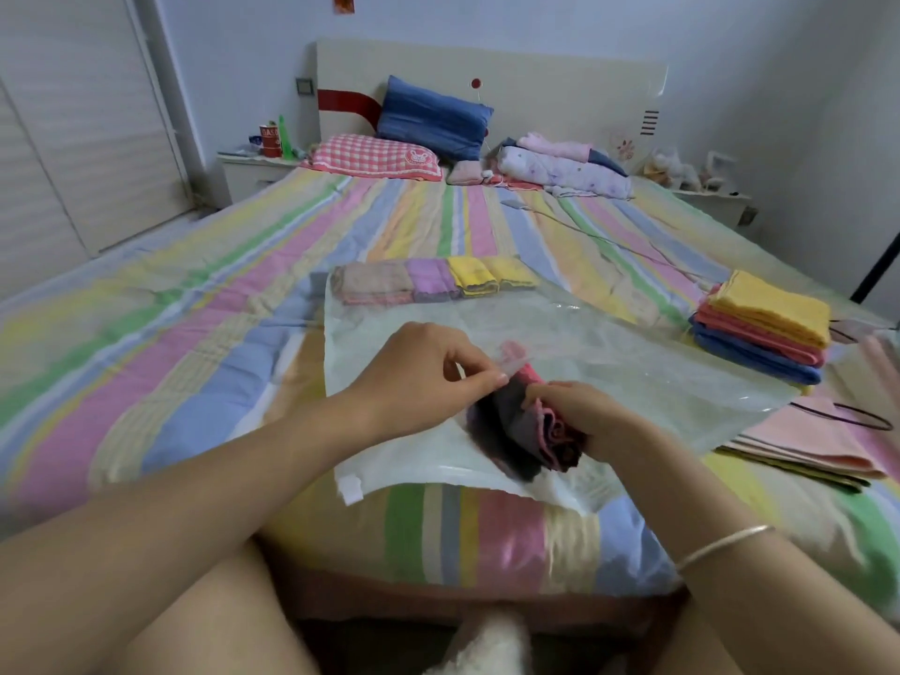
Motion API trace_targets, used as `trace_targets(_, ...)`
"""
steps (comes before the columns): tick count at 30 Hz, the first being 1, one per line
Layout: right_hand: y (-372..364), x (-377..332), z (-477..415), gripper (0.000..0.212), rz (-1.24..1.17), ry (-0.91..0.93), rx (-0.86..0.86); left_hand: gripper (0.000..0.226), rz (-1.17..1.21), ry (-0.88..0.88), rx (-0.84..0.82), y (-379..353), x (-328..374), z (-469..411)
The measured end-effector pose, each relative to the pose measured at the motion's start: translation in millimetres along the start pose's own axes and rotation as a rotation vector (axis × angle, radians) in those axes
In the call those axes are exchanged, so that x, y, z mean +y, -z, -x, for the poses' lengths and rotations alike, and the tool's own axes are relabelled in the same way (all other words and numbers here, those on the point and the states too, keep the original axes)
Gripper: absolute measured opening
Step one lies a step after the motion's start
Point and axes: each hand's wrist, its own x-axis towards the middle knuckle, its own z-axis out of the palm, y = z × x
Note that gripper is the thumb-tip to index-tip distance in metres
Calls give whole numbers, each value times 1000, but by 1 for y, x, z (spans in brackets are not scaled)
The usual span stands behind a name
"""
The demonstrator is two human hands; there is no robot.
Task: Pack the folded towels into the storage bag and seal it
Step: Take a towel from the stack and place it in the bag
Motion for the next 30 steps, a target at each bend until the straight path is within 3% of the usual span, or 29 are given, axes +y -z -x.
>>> trace_targets(3, -17, 2, -25, 21, 183, 151, 172, 8, 77, 7, -22, -2, -1, 2)
trace_targets(6, -40, 1, -34, 34, 656, 295, 174, 10, 157, 4, -79, -4, -8, 2)
trace_targets(9, -60, 16, -58, 72, 889, 176, 85, 21, 321, 66, -201, -1, -20, -1)
trace_targets(12, -75, 32, -76, 104, 1056, 236, 156, 22, 334, 137, -135, 1, -44, -12)
trace_targets(17, -53, 18, -83, 94, 959, 393, 112, 15, 197, 269, 36, -1, -98, -41)
trace_targets(21, -38, 15, -95, 76, 541, 364, -6, 11, 92, 289, 38, -13, -125, -62)
trace_targets(25, -37, 14, -110, 42, 591, 373, 22, 18, 4, 246, -17, -29, -132, -82)
trace_targets(27, -44, 12, -120, 48, 688, 356, 108, 24, -71, 219, -38, -34, -132, -91)
trace_targets(30, -49, 2, -137, 49, 584, 352, 141, 35, -195, 178, -38, -36, -139, -103)
